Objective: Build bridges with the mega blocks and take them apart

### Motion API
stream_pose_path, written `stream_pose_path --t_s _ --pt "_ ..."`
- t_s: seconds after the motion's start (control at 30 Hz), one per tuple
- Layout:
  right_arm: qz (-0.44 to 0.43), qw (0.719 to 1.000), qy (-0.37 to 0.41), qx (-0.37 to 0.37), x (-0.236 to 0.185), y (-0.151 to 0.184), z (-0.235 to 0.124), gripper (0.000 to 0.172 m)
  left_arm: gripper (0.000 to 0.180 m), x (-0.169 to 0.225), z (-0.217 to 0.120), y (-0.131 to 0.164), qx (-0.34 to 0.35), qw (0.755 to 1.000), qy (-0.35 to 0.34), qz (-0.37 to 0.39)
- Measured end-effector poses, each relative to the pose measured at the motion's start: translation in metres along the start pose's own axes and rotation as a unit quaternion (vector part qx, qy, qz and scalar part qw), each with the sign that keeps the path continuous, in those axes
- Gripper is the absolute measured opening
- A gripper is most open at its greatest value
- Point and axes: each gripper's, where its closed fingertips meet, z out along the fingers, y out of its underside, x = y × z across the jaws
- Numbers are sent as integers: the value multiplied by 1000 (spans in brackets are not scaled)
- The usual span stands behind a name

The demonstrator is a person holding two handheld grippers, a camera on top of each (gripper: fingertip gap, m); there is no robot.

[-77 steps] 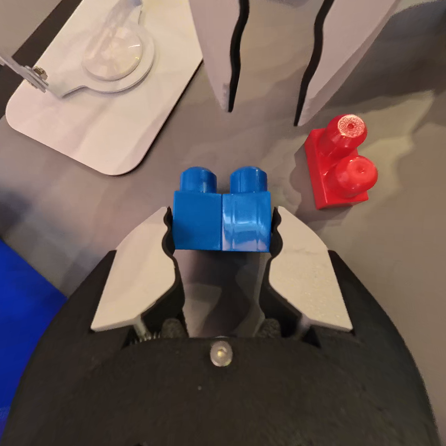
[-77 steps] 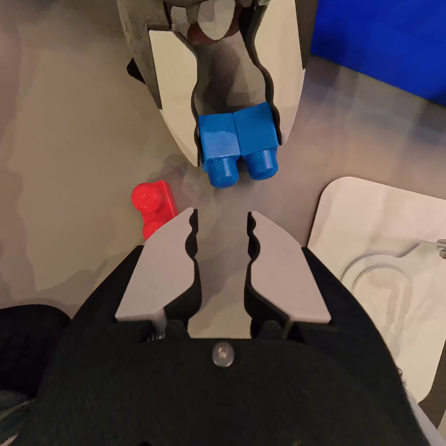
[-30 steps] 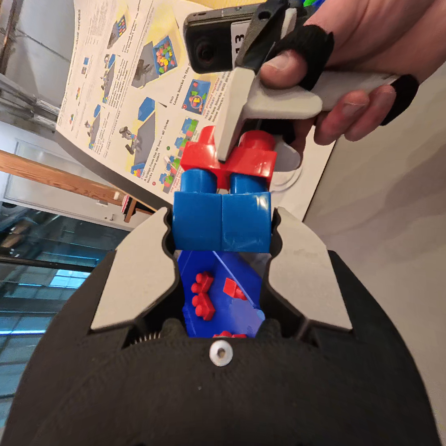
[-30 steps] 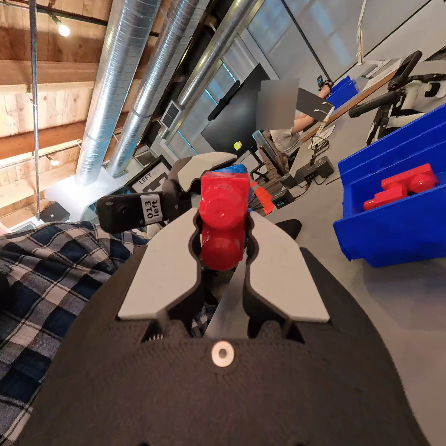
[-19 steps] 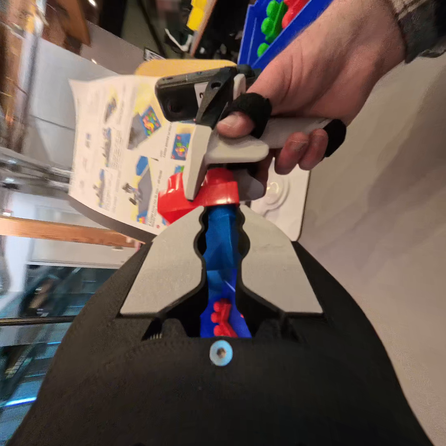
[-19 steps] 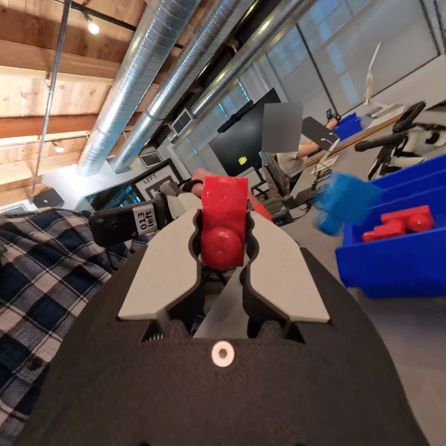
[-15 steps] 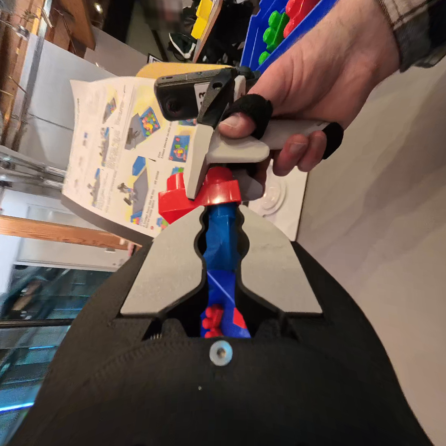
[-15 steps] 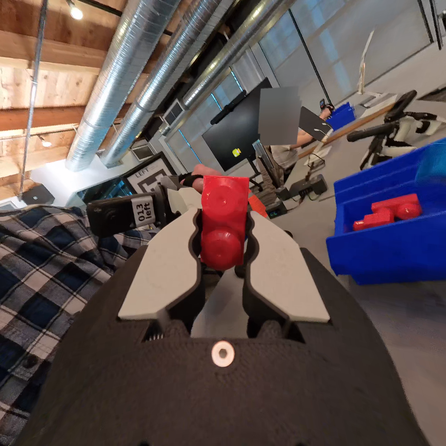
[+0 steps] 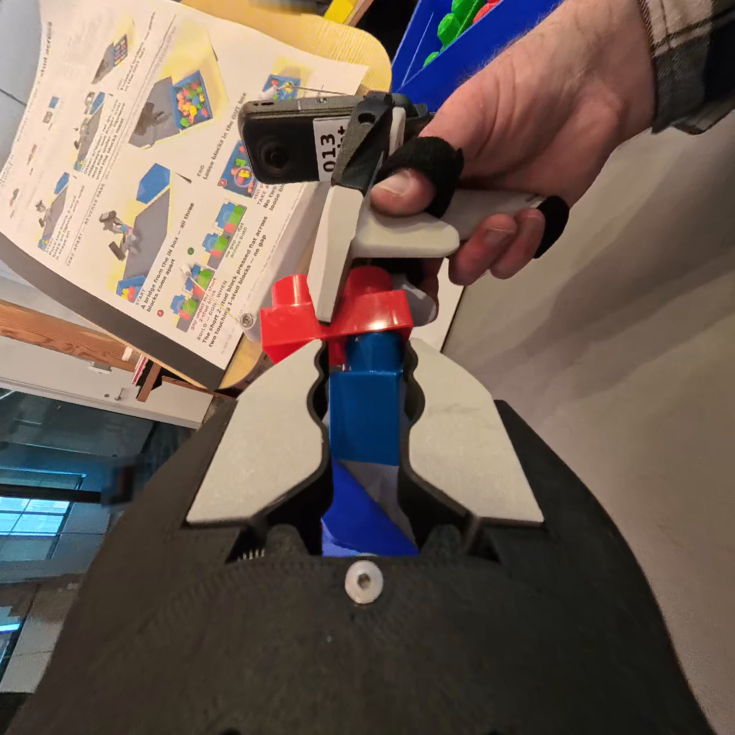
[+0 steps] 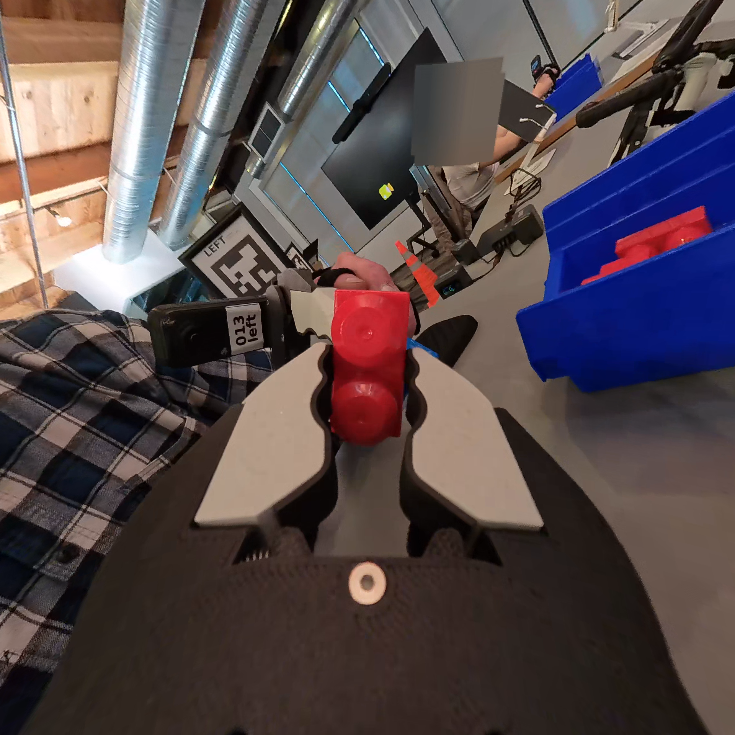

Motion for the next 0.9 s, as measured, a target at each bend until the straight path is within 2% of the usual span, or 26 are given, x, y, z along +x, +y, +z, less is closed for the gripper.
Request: stream_pose_path --t_s 0.53,0.9 --pt "-4 1000 15 -13 10 8 3 34 32 9 6 12 8 997 -41 -60" --pt "-47 993 96 -50 44 19 -7 34 34 21 34 35 37 985 -80 -145"
